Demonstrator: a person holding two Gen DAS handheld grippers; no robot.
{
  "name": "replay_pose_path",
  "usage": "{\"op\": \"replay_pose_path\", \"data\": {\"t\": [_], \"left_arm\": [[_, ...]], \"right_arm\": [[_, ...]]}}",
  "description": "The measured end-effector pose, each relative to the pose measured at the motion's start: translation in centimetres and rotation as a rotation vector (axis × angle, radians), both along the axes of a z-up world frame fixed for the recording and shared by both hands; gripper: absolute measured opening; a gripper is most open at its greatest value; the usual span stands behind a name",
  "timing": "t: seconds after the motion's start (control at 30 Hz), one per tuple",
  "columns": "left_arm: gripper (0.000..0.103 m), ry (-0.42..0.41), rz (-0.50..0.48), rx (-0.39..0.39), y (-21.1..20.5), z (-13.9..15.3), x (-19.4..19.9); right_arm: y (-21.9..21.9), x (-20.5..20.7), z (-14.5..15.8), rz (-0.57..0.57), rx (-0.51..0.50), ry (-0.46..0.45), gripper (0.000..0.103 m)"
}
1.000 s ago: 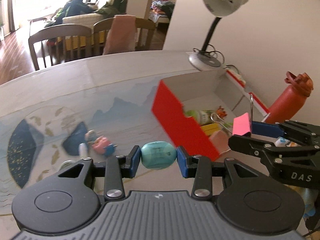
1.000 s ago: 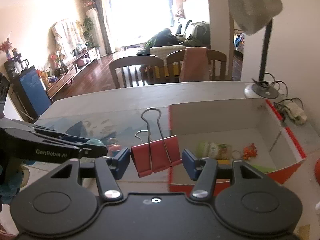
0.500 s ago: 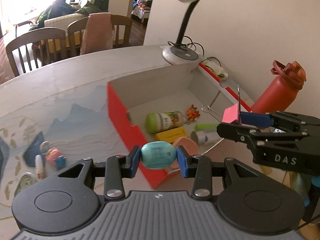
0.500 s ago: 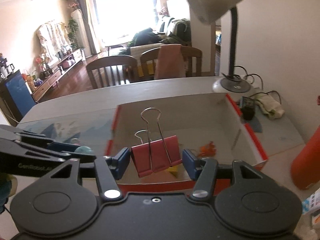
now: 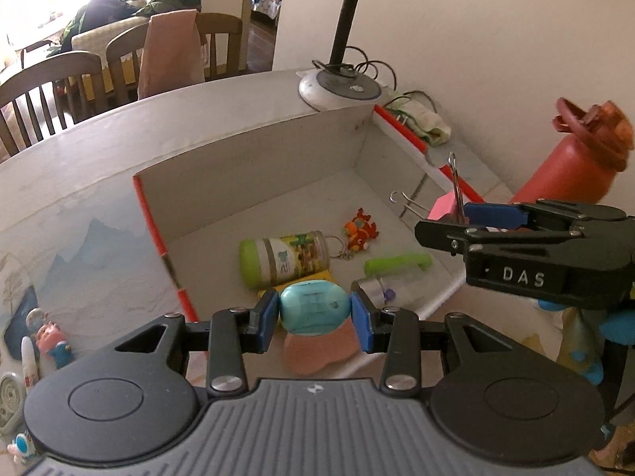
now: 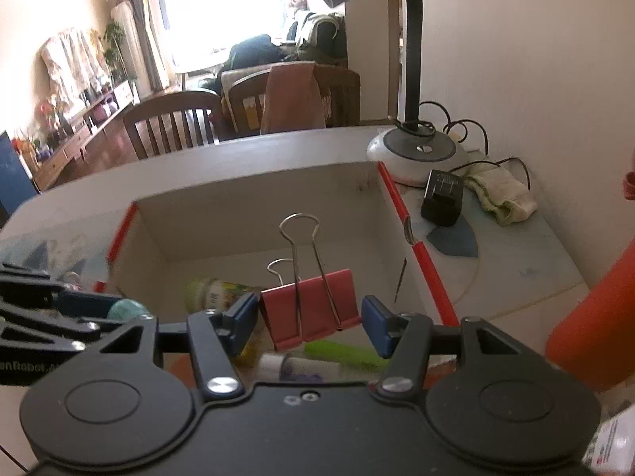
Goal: Organize rigid objects
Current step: 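Carry the teal egg and binder clip in both grippers over the red box, then open both grippers to drop the egg and binder clip into the box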
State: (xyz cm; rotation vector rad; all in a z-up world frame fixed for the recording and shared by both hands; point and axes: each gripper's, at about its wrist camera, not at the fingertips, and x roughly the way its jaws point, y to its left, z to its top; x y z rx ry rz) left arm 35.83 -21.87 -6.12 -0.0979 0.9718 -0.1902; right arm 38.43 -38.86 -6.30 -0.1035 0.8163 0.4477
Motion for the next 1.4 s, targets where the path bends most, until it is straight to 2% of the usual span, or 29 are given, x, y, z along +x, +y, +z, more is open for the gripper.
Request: {"op": "replay_pose_path", "data": {"t": [0.23, 0.43, 0.73, 1.07, 1.4], "left_arm": [[0.039, 0.049, 0.029, 0.049, -0.6, -2.2, 3.0], [0.039, 0.086, 0.039, 0.08, -1.0, -3.9, 4.7], [0.039, 0.129, 0.047, 0.097, -1.2, -5.4, 6.7], [0.039, 0.162, 0.055, 0.109, -1.6, -6.6, 8.4], [0.039, 0.223, 0.067, 0.106, -1.5, -7.8, 9.4]], "right_arm": [[0.4, 1.9, -1.8, 0.029, -0.049, 0.033, 0.057], [0.8, 3.4, -3.1, 0.068, -0.048, 0.091, 0.057], [1.9, 3.6, -4.6, 0.166, -0.131, 0.111, 0.057], [2.1, 3.9, -6.1, 0.178, -0.186, 0.147, 0.057], [1.8, 4.0, -6.4, 0.176, -0.182, 0.166, 0.058]]}}
